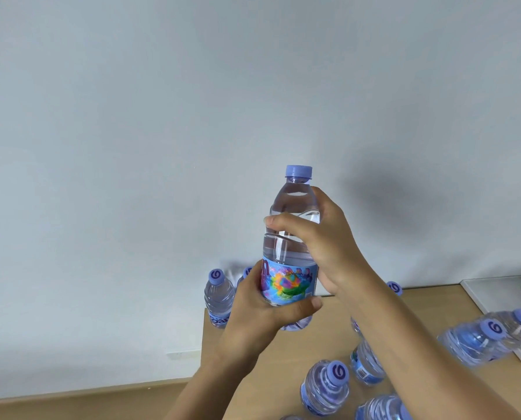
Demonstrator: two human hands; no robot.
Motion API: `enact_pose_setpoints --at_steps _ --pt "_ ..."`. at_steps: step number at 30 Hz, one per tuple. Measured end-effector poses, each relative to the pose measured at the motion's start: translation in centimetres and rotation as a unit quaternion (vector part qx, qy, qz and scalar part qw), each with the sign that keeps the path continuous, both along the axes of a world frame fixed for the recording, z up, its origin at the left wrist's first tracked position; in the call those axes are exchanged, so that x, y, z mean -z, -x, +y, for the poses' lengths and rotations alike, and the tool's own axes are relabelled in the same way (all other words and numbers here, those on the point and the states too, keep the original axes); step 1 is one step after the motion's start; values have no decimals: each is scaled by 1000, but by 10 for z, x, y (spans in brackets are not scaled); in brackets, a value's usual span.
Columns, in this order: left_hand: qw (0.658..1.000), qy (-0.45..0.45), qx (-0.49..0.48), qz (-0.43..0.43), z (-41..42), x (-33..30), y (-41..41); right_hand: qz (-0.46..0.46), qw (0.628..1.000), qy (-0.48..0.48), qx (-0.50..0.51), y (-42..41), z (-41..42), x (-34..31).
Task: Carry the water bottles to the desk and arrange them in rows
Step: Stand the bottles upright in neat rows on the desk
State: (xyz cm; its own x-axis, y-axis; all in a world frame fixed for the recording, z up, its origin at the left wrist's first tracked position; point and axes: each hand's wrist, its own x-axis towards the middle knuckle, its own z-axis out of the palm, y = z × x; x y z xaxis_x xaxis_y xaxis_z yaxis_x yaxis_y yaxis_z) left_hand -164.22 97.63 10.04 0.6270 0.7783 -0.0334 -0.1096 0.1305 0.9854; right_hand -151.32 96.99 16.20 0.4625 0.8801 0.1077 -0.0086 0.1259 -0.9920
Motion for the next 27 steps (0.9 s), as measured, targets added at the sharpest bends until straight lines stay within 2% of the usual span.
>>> enact_pose_setpoints --at_steps 8,14,17,19,22,27 --pt "992 40 119 -23 13 -2 6 56 994 -7 -94 -10 0 -4" --pt "998 37 50 -3 11 2 3 2 998 14 -58 -5 1 -2" --pt "999 -5 -14 28 7 1 0 -45 999 -4 -22 -1 0 -3" --pt "998 -30 -38 39 4 1 -2 -44 999 -8 3 2 0 -1" --pt "998 -39 -33 32 1 2 -3 -35 999 -12 27 4 3 -1" --pt "999 -6 39 26 12 -3 2 23 1000 0 -20 -4 9 -5"
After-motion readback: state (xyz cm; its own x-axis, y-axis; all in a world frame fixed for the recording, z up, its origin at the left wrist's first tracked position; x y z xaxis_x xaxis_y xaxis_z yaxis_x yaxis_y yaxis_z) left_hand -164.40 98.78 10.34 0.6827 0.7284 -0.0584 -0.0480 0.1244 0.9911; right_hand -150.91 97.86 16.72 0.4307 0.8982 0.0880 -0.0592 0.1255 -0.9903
